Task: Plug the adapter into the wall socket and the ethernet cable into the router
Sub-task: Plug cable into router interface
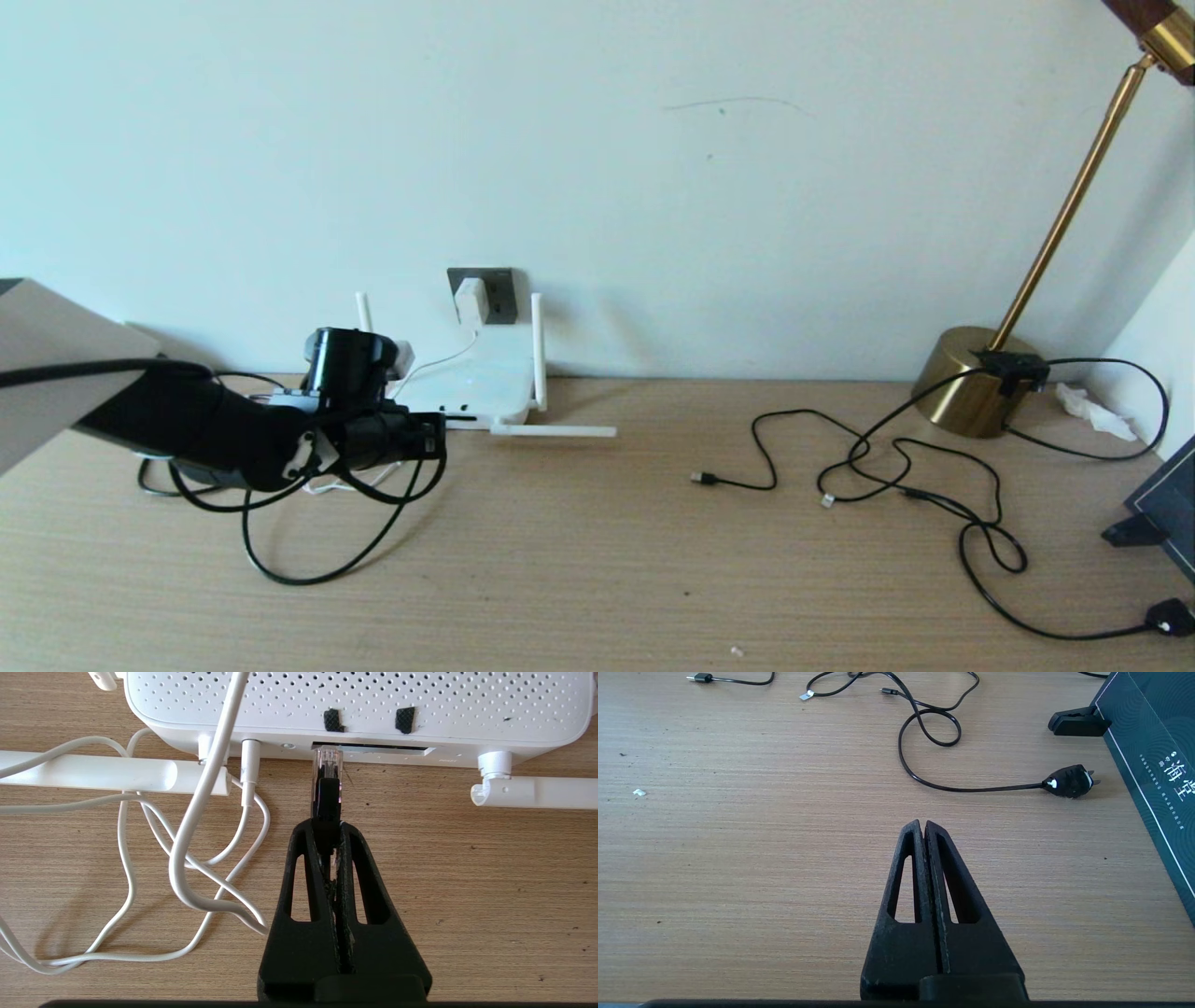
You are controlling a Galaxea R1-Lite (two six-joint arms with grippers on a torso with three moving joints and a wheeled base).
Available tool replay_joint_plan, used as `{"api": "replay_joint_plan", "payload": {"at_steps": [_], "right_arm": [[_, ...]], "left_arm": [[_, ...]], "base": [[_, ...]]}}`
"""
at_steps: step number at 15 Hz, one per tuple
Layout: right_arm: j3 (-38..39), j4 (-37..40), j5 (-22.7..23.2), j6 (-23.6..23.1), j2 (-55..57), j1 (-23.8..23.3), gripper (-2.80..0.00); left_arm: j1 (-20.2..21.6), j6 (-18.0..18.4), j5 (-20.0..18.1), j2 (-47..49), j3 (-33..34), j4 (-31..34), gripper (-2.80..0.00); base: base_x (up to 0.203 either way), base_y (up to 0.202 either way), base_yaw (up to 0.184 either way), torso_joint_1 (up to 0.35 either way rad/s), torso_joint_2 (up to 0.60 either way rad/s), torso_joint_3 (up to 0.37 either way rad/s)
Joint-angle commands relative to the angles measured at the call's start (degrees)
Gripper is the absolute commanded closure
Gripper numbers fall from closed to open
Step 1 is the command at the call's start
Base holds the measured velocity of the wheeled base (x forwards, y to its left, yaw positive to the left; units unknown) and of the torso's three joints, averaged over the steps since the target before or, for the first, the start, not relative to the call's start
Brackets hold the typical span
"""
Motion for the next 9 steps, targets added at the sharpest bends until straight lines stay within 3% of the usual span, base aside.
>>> {"api": "replay_joint_plan", "payload": {"at_steps": [1,9], "right_arm": [[0.0,0.1,0.0,0.1,0.1,0.0,0.00],[0.0,0.1,0.0,0.1,0.1,0.0,0.00]], "left_arm": [[0.0,0.0,0.1,-0.2,-0.1,-0.1,0.00],[-0.2,0.0,0.1,0.0,-0.9,-0.1,0.00]], "base": [[0.000,0.000,0.000,0.000,0.00,0.000],[0.000,0.000,0.000,0.000,0.00,0.000]]}}
